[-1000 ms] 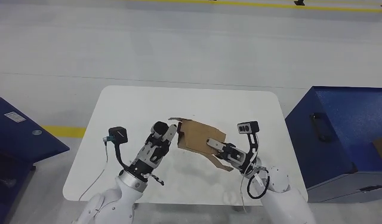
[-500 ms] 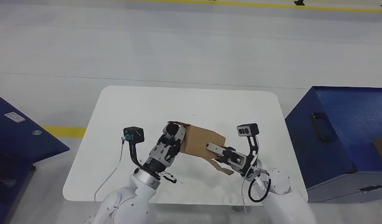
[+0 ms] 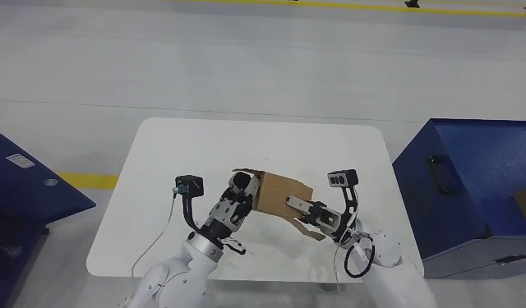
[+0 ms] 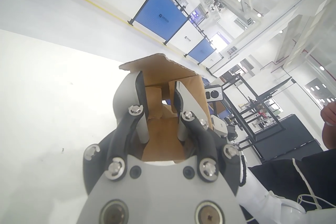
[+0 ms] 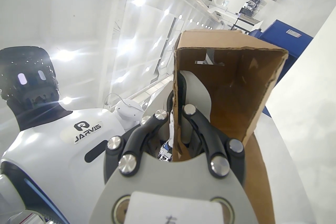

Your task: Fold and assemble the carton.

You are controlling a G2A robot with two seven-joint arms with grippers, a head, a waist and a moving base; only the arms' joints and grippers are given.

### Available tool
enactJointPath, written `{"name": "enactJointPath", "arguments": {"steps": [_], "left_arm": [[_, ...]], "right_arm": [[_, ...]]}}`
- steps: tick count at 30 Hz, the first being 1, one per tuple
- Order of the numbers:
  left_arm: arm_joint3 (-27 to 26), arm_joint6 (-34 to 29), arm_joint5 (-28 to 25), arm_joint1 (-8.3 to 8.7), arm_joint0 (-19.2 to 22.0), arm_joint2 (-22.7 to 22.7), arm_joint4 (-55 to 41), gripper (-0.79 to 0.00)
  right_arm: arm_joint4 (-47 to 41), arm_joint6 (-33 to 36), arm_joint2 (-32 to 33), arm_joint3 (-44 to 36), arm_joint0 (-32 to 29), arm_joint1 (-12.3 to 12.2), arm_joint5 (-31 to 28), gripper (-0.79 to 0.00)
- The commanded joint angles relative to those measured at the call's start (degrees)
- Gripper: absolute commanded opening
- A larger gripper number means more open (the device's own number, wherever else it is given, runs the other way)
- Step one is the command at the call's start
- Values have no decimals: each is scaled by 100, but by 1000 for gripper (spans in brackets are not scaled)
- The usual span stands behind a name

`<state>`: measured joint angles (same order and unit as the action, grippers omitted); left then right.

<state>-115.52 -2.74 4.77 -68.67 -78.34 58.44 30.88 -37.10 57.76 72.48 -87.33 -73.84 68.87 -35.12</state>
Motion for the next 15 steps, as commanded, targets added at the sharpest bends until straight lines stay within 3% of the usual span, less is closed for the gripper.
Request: {"name": "enactJointPath", "arguments": {"steps": [1,6,15], "left_arm": [[10,-21,11,-12,14,-7,16,-563],[-118,52,8,-20,-55,189,-7,-548],[-421,207,-194,55,-515,1283,-355,-508]], "right_arm": [[-44,21,-8,8,6,0,31,-785],[-579,70,-38,176,56,11,392,-785],[-2738,1228,-181,983,411,64,2507,-785]]}}
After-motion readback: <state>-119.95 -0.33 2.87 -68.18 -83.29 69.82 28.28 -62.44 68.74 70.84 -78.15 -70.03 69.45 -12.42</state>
